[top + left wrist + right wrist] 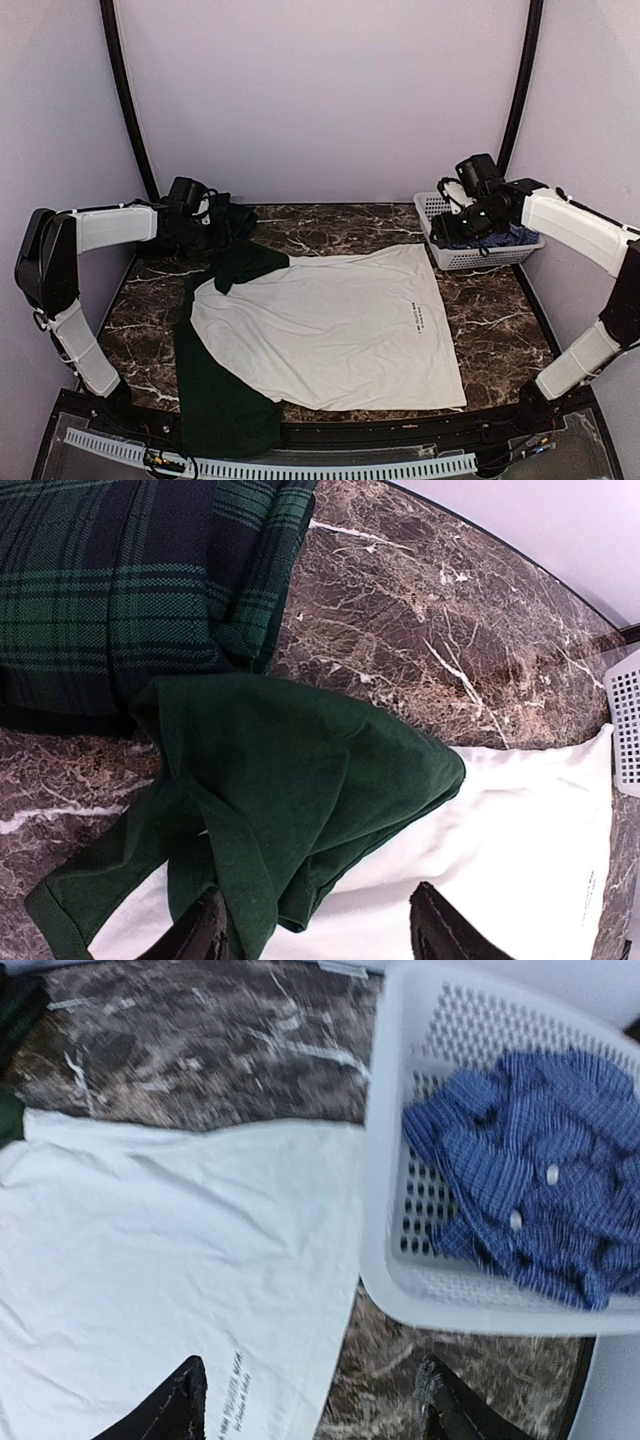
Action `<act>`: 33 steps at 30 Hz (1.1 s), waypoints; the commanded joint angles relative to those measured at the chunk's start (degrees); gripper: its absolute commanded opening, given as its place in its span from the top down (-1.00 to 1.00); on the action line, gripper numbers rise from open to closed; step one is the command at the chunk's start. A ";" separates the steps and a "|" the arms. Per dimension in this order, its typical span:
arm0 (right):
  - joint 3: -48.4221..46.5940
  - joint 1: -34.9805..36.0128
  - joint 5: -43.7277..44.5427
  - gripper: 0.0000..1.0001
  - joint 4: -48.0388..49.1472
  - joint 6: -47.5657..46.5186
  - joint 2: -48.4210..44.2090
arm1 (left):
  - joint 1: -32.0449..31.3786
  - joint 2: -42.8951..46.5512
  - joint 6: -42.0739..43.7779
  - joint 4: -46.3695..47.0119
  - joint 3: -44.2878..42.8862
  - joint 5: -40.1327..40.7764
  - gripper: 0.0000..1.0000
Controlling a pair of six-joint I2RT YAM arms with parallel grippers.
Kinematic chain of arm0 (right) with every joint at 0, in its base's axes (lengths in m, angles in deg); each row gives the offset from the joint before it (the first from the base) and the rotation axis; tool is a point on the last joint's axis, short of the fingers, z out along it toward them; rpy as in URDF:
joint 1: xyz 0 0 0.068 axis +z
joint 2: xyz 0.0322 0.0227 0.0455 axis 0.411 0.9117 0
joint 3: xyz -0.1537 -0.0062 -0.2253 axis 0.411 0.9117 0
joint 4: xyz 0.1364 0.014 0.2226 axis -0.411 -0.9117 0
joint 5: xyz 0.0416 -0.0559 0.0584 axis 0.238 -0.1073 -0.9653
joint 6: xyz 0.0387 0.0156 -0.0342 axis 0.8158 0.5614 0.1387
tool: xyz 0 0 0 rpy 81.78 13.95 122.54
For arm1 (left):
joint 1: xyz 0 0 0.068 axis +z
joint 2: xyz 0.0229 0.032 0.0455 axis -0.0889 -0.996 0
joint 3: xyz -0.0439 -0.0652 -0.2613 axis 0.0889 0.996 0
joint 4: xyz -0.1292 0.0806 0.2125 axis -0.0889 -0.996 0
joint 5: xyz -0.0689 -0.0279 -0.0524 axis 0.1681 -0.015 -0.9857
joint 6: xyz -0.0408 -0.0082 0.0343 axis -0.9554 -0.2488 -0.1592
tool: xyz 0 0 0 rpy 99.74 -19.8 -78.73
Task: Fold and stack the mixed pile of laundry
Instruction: Move the bin to the corner of the board.
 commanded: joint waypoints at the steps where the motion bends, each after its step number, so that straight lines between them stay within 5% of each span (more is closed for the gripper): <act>1: 9.92 -8.21 -2.75 -0.39 -0.85 9.78 -2.87 | 0.14 2.61 -0.69 1.89 1.10 -1.83 -0.23; 8: 16.59 -18.20 -1.28 -0.40 6.85 8.41 5.89 | 0.18 2.06 -0.91 3.11 1.18 -2.71 -0.23; 14: 7.36 -20.97 5.58 -0.40 11.91 4.53 17.19 | 0.18 1.07 -1.07 3.61 0.43 -3.90 -0.23; 25: -16.26 -22.83 5.31 -0.38 10.83 -5.27 33.20 | 0.18 1.89 -0.59 2.73 1.27 -3.79 -0.23; 33: -17.56 -22.54 2.64 -0.29 8.36 -6.30 34.32 | 0.18 2.88 0.24 2.40 1.62 -3.84 -0.23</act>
